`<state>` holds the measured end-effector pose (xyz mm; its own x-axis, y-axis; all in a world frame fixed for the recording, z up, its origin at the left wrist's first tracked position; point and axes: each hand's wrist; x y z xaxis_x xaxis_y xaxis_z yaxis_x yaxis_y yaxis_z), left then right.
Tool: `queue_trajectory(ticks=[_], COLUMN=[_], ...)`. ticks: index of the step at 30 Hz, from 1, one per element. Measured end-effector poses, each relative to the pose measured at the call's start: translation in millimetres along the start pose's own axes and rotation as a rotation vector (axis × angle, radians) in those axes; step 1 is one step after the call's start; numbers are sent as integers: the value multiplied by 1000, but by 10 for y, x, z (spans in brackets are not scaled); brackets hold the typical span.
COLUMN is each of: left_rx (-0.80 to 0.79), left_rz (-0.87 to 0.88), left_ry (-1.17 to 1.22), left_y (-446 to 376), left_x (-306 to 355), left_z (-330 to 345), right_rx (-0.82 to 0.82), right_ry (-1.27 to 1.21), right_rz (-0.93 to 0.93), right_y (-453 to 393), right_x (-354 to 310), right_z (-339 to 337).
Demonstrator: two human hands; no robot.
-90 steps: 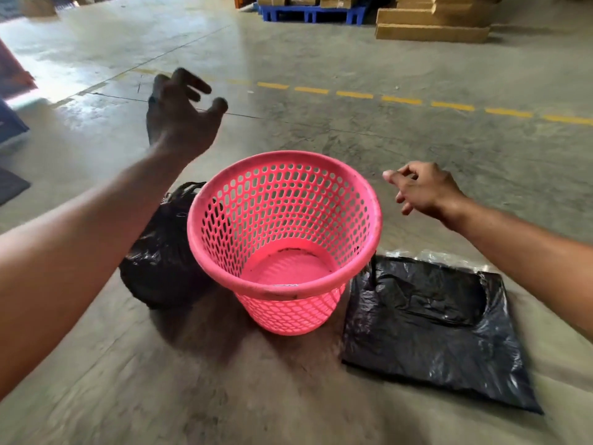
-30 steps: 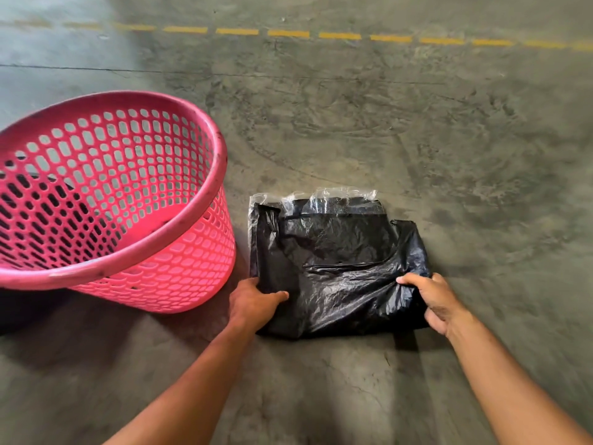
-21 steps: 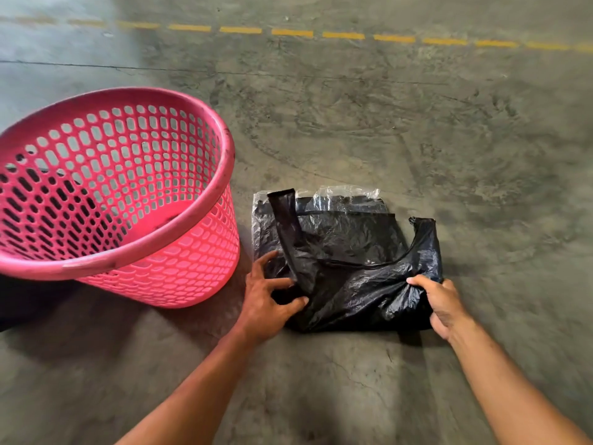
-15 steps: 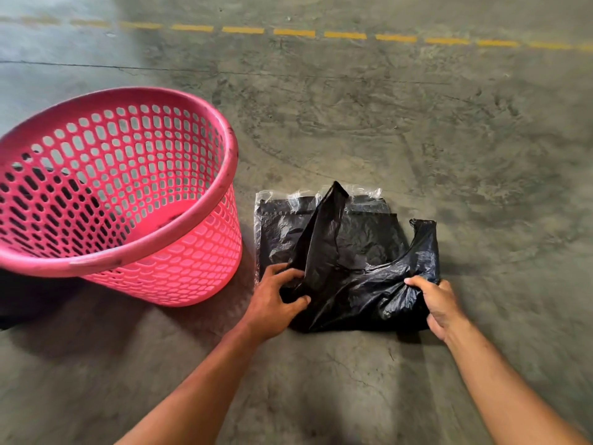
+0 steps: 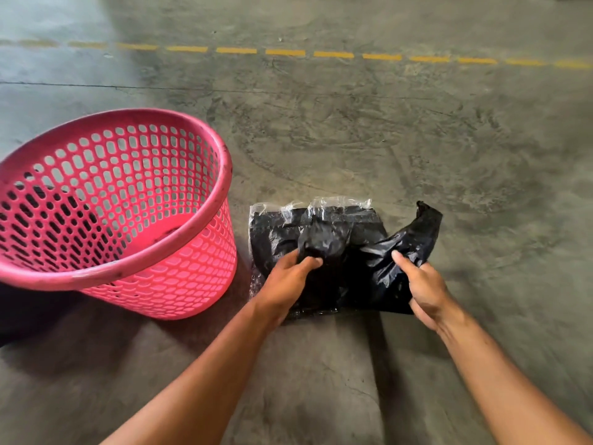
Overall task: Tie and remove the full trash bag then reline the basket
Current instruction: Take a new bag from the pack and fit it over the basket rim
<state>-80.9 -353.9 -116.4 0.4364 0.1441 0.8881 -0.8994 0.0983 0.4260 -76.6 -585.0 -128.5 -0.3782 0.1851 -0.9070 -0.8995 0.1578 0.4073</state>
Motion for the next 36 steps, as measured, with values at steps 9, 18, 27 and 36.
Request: queue_trajectory(ticks=[9,18,27,36], left_rx=[-228,78,440,552], left_rz=[378,718,798,680], left_ry=[30,-23,-52,-11], left_y=[200,724,1302,1088], left_x=[1524,3274,3767,3074], left_z=[420,-205,-1357,-2055], right_rx=[-192,-366,-604,-579], right_ry=[-117,-160,-85,17], right_rz=[-160,-383,-368,-202], right_y=[460,826,1315,1119], right_x=[-1451,-2955,-3129,-2337], right_z=[770,2263,3717,4248])
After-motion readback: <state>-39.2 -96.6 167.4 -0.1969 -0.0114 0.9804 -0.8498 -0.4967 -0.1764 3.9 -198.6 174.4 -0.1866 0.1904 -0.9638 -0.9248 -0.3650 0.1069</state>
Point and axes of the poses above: each hand's wrist, its own y-axis away from the middle knuckle, its own z-axis out of the palm, x = y × z, and after that the axes turned 2 degrees about y, right-handed
